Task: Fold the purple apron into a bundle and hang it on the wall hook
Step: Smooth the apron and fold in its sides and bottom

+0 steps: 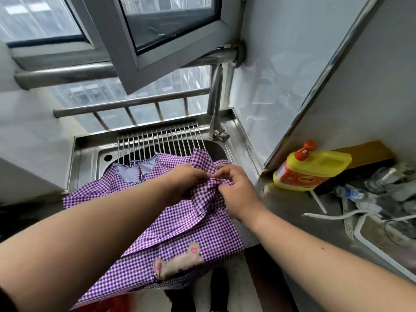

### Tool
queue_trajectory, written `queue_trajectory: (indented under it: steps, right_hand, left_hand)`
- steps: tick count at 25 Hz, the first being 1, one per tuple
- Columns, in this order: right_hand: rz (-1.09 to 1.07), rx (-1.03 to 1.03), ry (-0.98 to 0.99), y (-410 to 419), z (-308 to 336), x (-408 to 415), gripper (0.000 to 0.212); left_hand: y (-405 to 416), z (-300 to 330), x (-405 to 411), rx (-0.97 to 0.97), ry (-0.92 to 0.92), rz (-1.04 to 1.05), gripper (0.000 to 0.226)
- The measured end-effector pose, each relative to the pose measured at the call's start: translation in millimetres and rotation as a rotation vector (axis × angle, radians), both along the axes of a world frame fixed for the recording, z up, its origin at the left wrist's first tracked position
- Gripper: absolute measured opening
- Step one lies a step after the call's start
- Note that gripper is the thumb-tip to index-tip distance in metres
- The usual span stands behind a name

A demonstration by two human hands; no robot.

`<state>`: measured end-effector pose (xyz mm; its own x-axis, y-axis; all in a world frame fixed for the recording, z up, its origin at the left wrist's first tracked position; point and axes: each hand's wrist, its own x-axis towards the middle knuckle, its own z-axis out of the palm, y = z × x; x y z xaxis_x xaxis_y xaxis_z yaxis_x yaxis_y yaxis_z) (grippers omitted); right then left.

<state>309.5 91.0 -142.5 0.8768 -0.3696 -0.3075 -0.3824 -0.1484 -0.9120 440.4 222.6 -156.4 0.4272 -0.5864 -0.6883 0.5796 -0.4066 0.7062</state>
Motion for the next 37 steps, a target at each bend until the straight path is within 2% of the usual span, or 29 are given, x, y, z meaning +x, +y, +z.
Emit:
queue_trajectory:
  steps: [1,2,4,6,8,9,10,11,13,14,15,18,19,21,23,28,33,35,37]
  right_hand:
    - [-0.043,0.048,0.025,0,1,5,0.033]
    - [-0.048,0.01,0.075,-5,-1,7,0.037]
    - [0.142,-0.248,0.179,-13,-5,13,0.058]
    - [0.372,-0.425,0.165,-14,-3,21,0.087]
    - [0.515,-0.42,0.141,-10,5,39,0.104]
    - [0.576,-0.406,0.14,-5,10,49,0.107]
    - [0.636,-0.405,0.148,1,13,61,0.1]
    - [0.687,-0.418,0.15,7,16,73,0.079]
    - [0.731,-0.499,0.13,18,19,93,0.026]
    - [0.738,-0.525,0.114,25,20,101,0.012]
    - [0.742,-0.552,0.102,28,22,105,0.008]
    - [0.802,-0.688,0.054,46,32,120,0.012]
    - [0.813,-0.657,0.068,52,34,123,0.013]
    - [0.838,-0.572,0.106,62,35,131,0.014]
    - [0.882,-0.583,0.121,71,34,138,0.016]
    - [0.915,-0.743,0.137,82,24,148,0.018]
    - [0.929,-0.866,0.163,96,-3,154,0.026]
    - [0.955,-0.959,0.171,105,-15,155,0.028]
    - [0.964,-1.013,0.205,111,-29,158,0.028]
  left_hand:
    - [14,1,7,0.019,0.003,0.056,0.021]
    - [21,4,10,0.025,0.011,0.068,0.015]
    - [38,14,15,0.028,0.019,0.034,0.012]
    - [52,29,16,0.033,0.019,-0.052,0.014]
    - [65,40,17,0.048,0.001,-0.114,0.019]
    - [71,44,19,0.056,-0.012,-0.133,0.023]
    - [78,49,20,0.063,-0.017,-0.147,0.024]
    - [86,53,22,0.074,-0.02,-0.157,0.023]
    - [101,54,28,0.132,-0.037,-0.139,0.022]
    - [110,53,31,0.165,-0.064,-0.115,0.031]
    - [116,49,35,0.193,-0.121,-0.11,0.043]
    - [134,47,39,0.25,-0.362,-0.138,0.069]
    - [138,47,38,0.268,-0.421,-0.146,0.063]
    - [147,43,39,0.343,-0.541,-0.205,0.034]
    - [157,39,41,0.456,-0.622,-0.257,0.018]
    - [191,23,44,0.61,-0.471,-0.071,0.028]
    - [217,5,48,0.683,-0.416,0.03,0.032]
    - [230,-3,49,0.626,-0.373,0.008,0.027]
    - [243,-11,50,0.689,-0.391,-0.126,0.016]
